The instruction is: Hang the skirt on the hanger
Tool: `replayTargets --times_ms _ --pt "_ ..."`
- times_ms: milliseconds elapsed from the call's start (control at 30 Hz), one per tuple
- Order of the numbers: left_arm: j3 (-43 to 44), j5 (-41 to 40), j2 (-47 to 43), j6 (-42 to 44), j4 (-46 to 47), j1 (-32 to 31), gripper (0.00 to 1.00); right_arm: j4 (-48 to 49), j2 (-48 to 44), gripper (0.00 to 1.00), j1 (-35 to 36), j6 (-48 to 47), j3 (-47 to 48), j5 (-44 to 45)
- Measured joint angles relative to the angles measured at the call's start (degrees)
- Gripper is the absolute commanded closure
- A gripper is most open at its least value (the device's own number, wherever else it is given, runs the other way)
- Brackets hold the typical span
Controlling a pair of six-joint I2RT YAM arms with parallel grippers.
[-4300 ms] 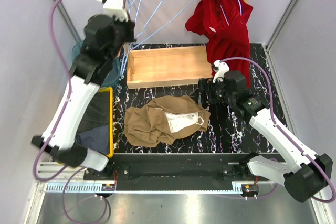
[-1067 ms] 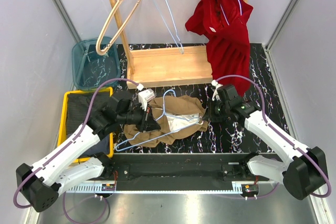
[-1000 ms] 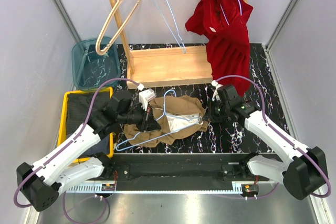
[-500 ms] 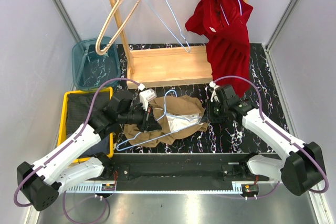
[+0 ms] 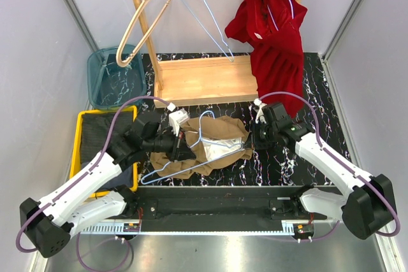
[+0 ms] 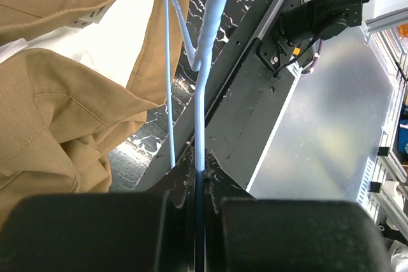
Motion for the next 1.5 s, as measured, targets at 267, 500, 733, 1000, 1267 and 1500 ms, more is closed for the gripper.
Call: replayTargets --times_ms 267,500,733,1000,1267,1500 --pt "-0.7 0.6 -2.6 -0.3 2.1 0.0 1.00 0.1 -0.9 1.00 0.0 0.0 0.5 -3.2" --pt "-3.4 3.5 -4.1 -0.9 5.5 -0.4 1.00 0.0 -2.0 1.00 0.0 0.2 2.6 -4.0" --pt "-6.0 5.3 -5.5 -2.7 11.8 -0.5 1.00 0.0 -3.0 1.00 0.0 0.4 4.9 -6.2" --pt "-8.4 5.7 -4.0 -5.7 20.3 -1.2 1.00 -0.1 -3.4 1.00 0.0 0.3 4.9 -10.9" --pt "-11.8 5.3 -1.9 -8.1 29.6 -1.4 1.00 -0.4 -5.8 0.42 0.0 -0.5 4.9 -14.4" --pt "-15.5 3.8 -3.4 -8.5 32.5 -1.5 1.00 -0.5 -9.2 0.42 0.0 -0.7 4.9 -12.3"
